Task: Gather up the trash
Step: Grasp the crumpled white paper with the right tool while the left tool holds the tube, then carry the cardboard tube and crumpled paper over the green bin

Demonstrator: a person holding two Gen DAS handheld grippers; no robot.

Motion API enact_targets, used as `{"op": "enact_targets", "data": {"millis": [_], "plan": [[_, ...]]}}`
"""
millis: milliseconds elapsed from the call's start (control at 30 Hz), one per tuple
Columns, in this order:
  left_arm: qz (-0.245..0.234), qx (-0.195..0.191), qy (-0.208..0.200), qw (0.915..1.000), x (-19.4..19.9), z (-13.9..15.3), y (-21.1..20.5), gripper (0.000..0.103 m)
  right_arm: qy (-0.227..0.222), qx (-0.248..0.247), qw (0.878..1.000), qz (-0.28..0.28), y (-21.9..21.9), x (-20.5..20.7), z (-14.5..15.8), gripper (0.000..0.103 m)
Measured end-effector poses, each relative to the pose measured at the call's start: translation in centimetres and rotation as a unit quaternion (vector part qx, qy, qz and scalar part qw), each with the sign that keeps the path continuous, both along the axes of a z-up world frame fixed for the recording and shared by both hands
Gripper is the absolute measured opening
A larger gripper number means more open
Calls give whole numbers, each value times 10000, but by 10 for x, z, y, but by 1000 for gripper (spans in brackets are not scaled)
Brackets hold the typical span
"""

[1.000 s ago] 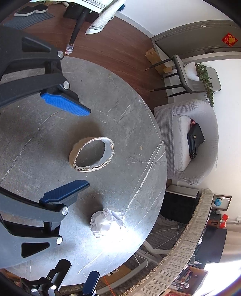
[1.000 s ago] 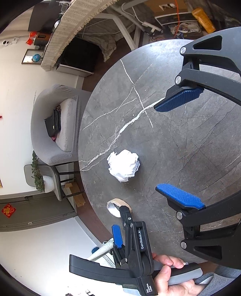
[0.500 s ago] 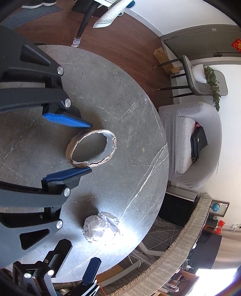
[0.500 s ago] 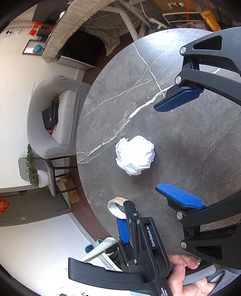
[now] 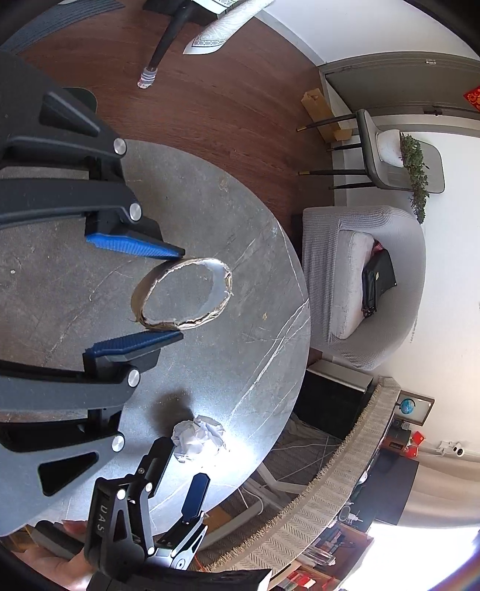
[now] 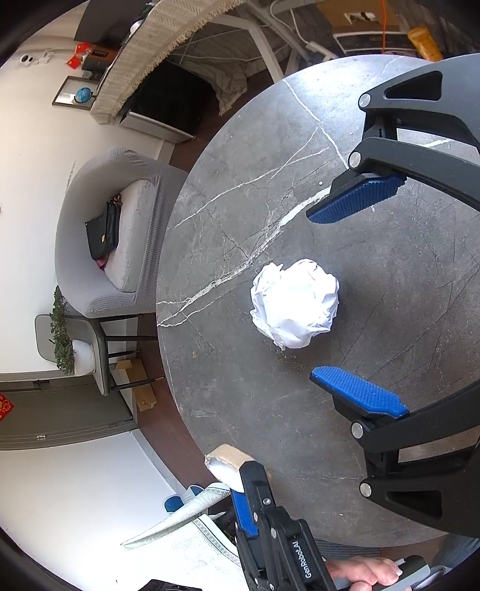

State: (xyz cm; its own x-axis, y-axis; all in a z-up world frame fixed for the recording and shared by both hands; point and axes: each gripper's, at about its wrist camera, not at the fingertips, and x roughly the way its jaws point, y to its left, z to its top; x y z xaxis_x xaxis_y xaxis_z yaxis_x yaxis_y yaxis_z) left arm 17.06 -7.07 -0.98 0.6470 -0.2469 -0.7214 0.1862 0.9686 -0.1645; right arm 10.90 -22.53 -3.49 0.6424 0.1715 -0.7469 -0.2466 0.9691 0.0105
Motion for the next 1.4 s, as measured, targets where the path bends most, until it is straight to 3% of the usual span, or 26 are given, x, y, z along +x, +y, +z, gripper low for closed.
{"op": "enact_targets", "data": {"millis": [233,467,667,1000,1400], "plan": [[-13,-65,6,10000,-6,6,22,41,45,-70,10000,34,10,13,-2,76],[13,-135,-16,9999,-9,11,40,41,167,-213,9996,-17,15,22,-12,50],[49,-169,-96,9998,-18,18,56,41,45,-100,9999,80,27,15,5,50],[349,-114,-99,9993,-45,23,97,41,-189,349,9970,670,88,-21,40,50],[601,152,34,9981,-82,16,142,41,-39,467,9927,1115,143,-56,37,50]]}}
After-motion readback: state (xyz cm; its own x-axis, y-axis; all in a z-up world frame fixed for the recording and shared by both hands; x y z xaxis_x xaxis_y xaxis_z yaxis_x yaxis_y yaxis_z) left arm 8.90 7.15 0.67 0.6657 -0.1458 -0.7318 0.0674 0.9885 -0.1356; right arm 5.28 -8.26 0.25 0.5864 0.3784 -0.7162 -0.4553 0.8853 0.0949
